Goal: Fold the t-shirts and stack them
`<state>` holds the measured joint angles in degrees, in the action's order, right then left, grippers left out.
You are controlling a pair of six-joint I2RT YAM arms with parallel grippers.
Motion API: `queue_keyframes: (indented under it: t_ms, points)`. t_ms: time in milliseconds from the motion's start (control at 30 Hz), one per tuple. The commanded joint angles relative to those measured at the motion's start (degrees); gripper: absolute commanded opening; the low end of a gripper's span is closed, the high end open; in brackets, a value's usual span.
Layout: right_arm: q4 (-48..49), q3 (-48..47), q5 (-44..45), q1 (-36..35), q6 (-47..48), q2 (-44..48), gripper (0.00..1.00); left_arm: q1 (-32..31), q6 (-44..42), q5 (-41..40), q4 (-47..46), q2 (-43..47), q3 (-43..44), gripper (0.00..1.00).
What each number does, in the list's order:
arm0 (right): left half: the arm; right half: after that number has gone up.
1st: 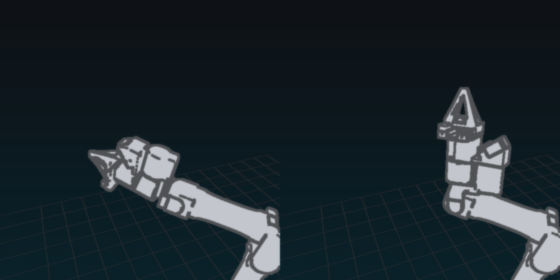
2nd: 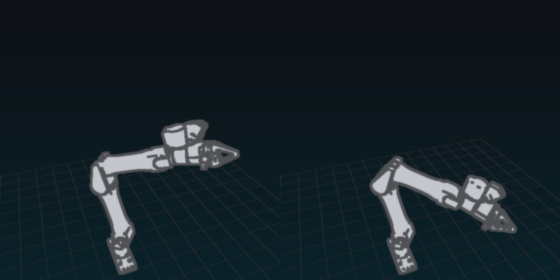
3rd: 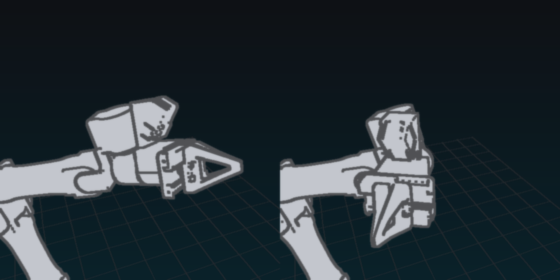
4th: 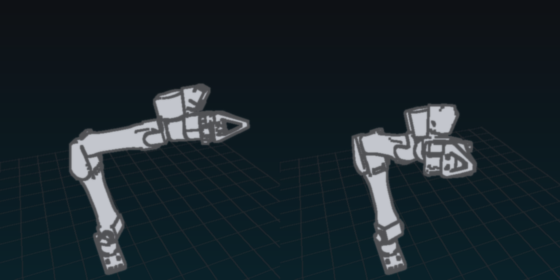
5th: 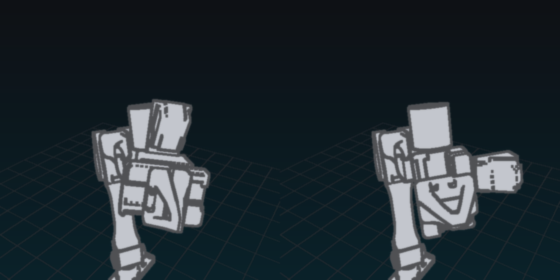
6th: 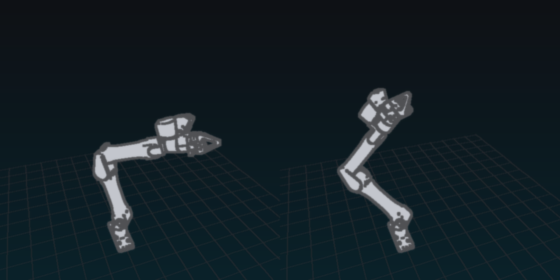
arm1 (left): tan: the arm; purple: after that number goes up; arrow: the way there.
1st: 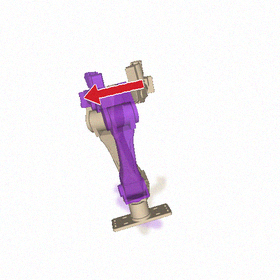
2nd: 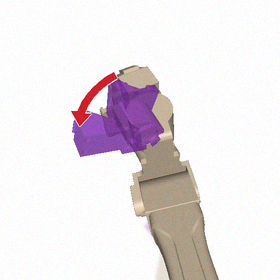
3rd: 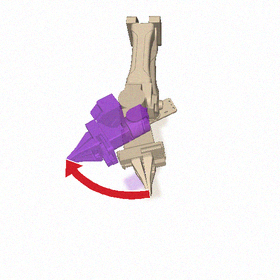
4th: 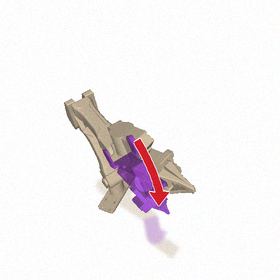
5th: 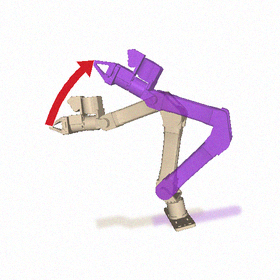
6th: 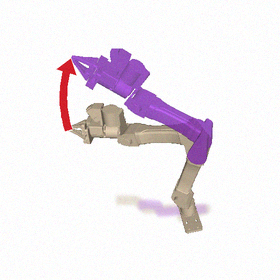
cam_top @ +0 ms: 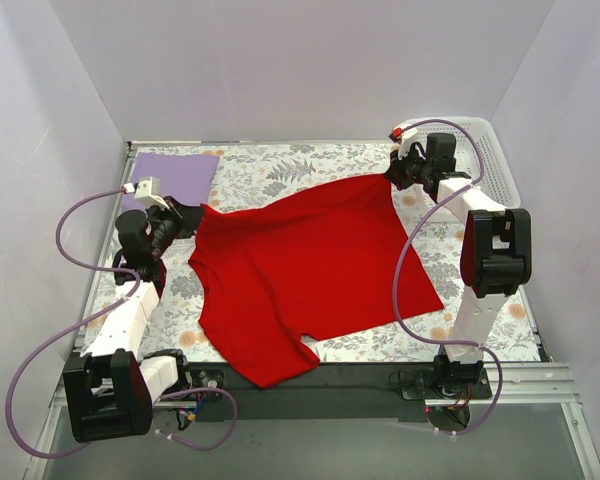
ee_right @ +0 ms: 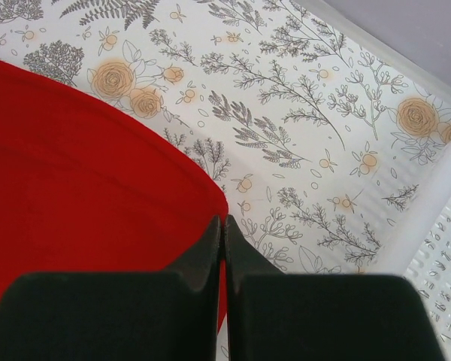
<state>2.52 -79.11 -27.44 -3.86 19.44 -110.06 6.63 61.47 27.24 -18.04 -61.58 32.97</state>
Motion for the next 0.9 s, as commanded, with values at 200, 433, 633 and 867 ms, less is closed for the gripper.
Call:
queue_keyframes:
  t_ms: [200, 433, 633, 867]
  points:
    - [0.64, -1.58, -0.95, 0.17, 0.51, 0.99, 0.01, -0.04, 1.98, 4.48, 6.09, 2.96, -1.24, 0.00]
    - [0.55, -0.17, 1.16, 0.17, 2.00, 1.60, 0.01, -0.48, 3.83, 7.12, 8.72, 6.99, -3.35, 0.00]
    - [0.46, 0.62, 2.21, 0.17, 2.88, 1.95, 0.01, -1.62, 4.27, 8.17, 12.06, 9.90, -4.32, 0.00]
    - [0.46, 2.12, 3.36, 0.08, 4.02, 2.31, 0.01, -2.42, 4.27, 7.91, 15.84, 12.36, -4.85, 0.00]
